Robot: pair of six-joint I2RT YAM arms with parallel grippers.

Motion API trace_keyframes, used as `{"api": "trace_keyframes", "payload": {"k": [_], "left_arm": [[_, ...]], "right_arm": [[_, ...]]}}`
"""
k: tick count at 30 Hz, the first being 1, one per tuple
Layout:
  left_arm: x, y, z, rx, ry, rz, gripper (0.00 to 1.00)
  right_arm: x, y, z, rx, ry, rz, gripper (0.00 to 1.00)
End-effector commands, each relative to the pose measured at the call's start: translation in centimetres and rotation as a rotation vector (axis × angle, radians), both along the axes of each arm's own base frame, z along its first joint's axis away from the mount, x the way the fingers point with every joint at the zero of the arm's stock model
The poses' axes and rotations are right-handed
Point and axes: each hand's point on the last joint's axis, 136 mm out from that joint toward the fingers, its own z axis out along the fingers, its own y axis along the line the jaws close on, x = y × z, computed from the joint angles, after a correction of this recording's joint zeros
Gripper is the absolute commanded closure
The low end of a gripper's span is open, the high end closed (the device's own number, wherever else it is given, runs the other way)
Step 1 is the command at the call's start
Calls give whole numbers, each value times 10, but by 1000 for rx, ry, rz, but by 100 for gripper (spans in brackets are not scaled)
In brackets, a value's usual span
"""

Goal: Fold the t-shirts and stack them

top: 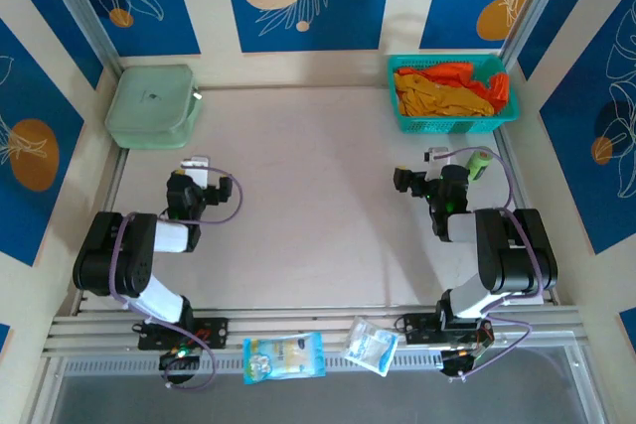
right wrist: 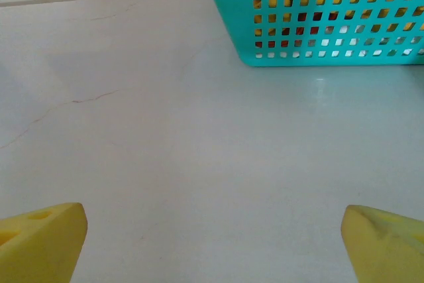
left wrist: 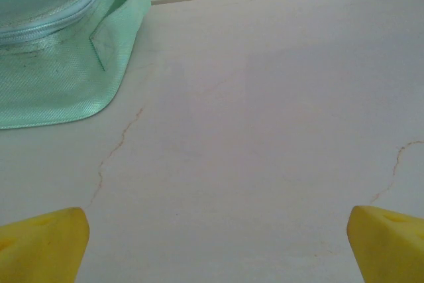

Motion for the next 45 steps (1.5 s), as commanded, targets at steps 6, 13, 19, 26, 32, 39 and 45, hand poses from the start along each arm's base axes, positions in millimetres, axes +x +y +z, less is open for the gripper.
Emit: {"api": "trace_keyframes", "payload": {"k": [6, 13, 19, 26, 32, 39, 45], "left_arm": [[1, -3, 3, -6, -12, -16, 1], [1, -3, 3, -5, -12, -17, 1], [0, -3, 3, -6, -11, -16, 1], [1, -3, 3, -6, -11, -16, 1], [1, -4, 3, -6, -11, -18, 1], [-14, 11, 36, 24, -67, 92, 1], [-19, 38, 120, -87, -46, 326, 1]], "right_arm": [[1, -1, 6, 3, -19, -15, 1], [1, -1, 6, 2, -18, -15, 1], [1, -1, 6, 3, -18, -15, 1], [1, -1, 6, 1, -18, -15, 1], [2, -3, 10, 3, -21, -28, 1], [-15, -25, 92, 36, 90, -206, 1], [-22, -41, 160, 49, 138, -313, 1]]}}
